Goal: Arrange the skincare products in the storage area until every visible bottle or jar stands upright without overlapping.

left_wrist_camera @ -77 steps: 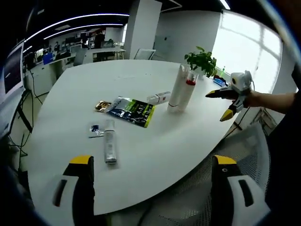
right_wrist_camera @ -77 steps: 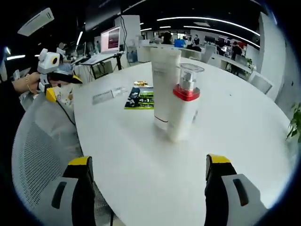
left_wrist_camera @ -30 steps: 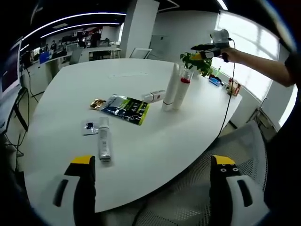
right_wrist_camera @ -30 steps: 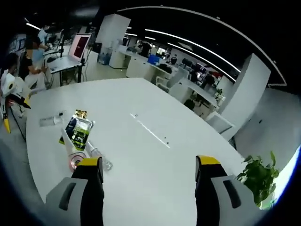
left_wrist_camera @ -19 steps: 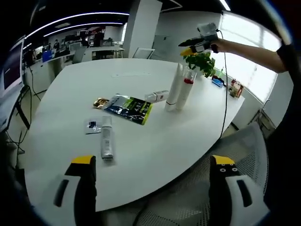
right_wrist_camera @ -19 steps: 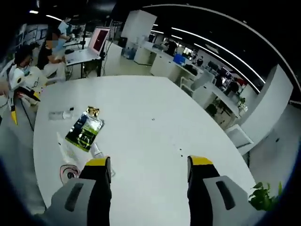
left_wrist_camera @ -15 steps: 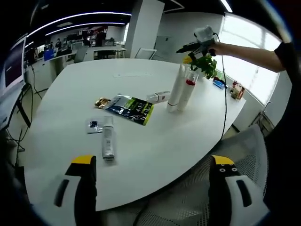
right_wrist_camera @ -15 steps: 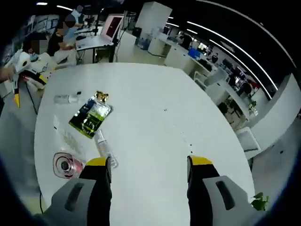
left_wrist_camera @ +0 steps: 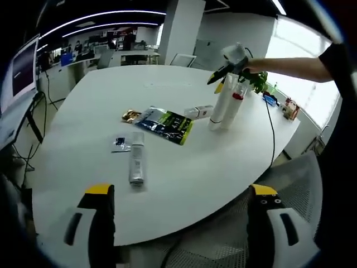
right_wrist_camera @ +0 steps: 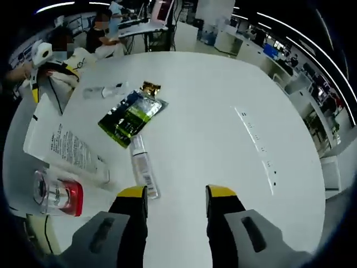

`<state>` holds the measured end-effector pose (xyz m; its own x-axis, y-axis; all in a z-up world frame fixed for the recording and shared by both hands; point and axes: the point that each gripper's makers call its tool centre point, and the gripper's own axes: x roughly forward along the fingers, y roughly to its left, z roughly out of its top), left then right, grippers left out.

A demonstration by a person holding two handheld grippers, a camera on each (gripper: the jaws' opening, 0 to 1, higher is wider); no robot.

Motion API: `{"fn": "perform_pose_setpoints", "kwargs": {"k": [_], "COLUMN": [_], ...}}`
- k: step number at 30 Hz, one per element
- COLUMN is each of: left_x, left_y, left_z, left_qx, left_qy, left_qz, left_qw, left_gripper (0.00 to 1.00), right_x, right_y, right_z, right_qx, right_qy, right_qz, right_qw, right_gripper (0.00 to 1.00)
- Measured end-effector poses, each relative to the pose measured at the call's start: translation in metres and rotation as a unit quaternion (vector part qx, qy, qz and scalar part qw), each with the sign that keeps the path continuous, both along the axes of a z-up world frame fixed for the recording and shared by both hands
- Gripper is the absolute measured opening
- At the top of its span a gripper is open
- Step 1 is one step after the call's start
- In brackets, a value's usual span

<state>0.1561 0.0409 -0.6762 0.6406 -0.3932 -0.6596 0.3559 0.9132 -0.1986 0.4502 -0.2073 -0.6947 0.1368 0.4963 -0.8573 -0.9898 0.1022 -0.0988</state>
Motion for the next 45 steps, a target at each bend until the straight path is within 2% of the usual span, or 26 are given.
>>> {"fn": "perform_pose_setpoints", "kwargs": {"k": [7, 10, 14, 20, 25, 28, 35, 39, 45], "left_x": [0.000, 0.000, 0.001, 0.001, 0.001, 0.001, 0.001, 0.001, 0.000], "left_y": [0.002, 0.002, 0.001, 0.001, 0.002, 0.002, 0.004, 0.003, 0.004], "left_z": [0.000, 0.000, -0.001, 0.000, 0.001, 0.000, -0.001, -0.001, -0.003], "left_qx": [0.000, -0.002, 0.005, 0.002, 0.002, 0.002, 0.002, -0.001, 0.001], "left_qy": [0.004, 0.007, 0.008, 0.008, 0.009, 0.010, 0.010, 0.010, 0.014], "left_qz": [0.009, 0.013, 0.014, 0.018, 0.022, 0.021, 0.023, 0.025, 0.022], "left_qw": [0.9999, 0.9999, 0.9998, 0.9998, 0.9997, 0.9997, 0.9997, 0.9996, 0.9997], "left_gripper": [0.94, 0.94, 0.93, 0.94, 0.93, 0.93, 0.93, 0.93, 0.93], "right_x": [-0.014, -0.019, -0.026, -0.034, -0.053, -0.050, -0.051, -0.047, -0.042], "right_y": [0.014, 0.014, 0.024, 0.035, 0.047, 0.051, 0.054, 0.053, 0.052], "right_z": [-0.022, -0.035, -0.039, -0.052, -0.053, -0.061, -0.068, -0.075, -0.079], "right_qx": [-0.020, -0.045, -0.041, -0.057, -0.062, -0.064, -0.075, -0.086, -0.088], "right_qy": [0.022, 0.029, 0.034, 0.037, 0.048, 0.050, 0.050, 0.042, 0.041], "right_qz": [0.047, 0.070, 0.088, 0.119, 0.124, 0.131, 0.148, 0.153, 0.156], "right_qw": [0.9985, 0.9961, 0.9947, 0.9905, 0.9892, 0.9881, 0.9849, 0.9836, 0.9830], "right_gripper": [0.39, 0.35, 0.35, 0.34, 0.34, 0.31, 0.25, 0.22, 0.21]}}
